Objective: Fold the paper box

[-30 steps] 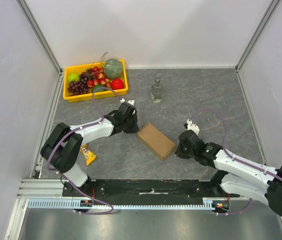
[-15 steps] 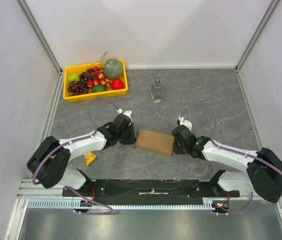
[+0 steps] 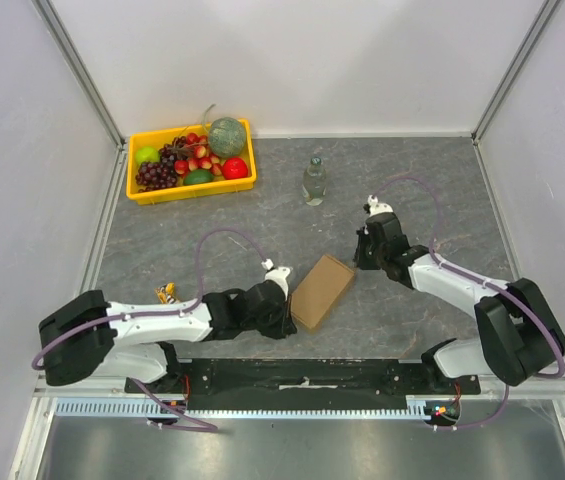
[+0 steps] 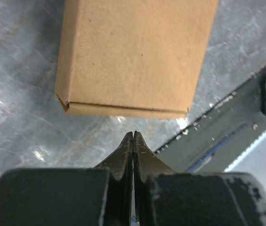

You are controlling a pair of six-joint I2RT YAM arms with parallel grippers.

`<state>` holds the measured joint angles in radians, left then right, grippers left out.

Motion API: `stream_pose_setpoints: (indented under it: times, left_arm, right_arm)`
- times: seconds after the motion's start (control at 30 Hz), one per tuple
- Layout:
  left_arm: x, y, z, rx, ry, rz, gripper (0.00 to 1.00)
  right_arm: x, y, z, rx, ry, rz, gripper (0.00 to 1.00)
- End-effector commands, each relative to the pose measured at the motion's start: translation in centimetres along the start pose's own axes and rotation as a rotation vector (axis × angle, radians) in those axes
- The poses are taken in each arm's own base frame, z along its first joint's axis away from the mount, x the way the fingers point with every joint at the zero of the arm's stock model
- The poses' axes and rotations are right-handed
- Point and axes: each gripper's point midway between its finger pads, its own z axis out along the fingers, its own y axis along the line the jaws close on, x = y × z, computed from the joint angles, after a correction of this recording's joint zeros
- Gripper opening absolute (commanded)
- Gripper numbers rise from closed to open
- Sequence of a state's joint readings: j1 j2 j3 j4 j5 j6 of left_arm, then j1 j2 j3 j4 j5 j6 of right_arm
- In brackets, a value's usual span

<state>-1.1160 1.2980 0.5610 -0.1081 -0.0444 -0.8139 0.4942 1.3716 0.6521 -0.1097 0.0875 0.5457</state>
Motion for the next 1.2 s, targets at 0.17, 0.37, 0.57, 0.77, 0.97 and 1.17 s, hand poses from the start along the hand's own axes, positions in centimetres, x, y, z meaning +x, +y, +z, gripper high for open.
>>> stream_pose_setpoints:
  times: [0.17, 0.37, 0.57, 0.77, 0.97, 1.17]
  left_arm:
    - [-2.8, 0.8, -5.4, -0.039, -0.21, -0.117, 0.02]
    - [-8.0, 2.8, -7.6, -0.112, -0.336, -0.117, 0.02]
    - [-10.6, 4.0, -3.9, -0.13, -0.294, -0.087, 0.02]
    - [-10.6, 1.9, 0.7, -0.05, -0.179, -0.032, 0.02]
    - [-9.4, 0.9, 2.6, 0.006, -0.114, -0.024, 0.02]
    - [-6.7, -0.5, 3.1, 0.048, -0.071, -0.006, 0.02]
  right_arm:
    - [-2.1, -2.8, -2.1, 0.095, -0.054, 0.104, 0.04]
    - [2.9, -2.6, -3.3, 0.05, 0.08, 0.174, 0.01]
    - [6.3, 0.1, -5.0, -0.085, 0.151, 0.23, 0.0]
    - [7.8, 4.3, -5.6, -0.216, 0.203, 0.192, 0.0]
    - [8.9, 6.0, -5.8, -0.244, 0.232, 0.175, 0.0]
    - [7.7, 6.8, -4.5, -0.264, 0.19, 0.136, 0.0]
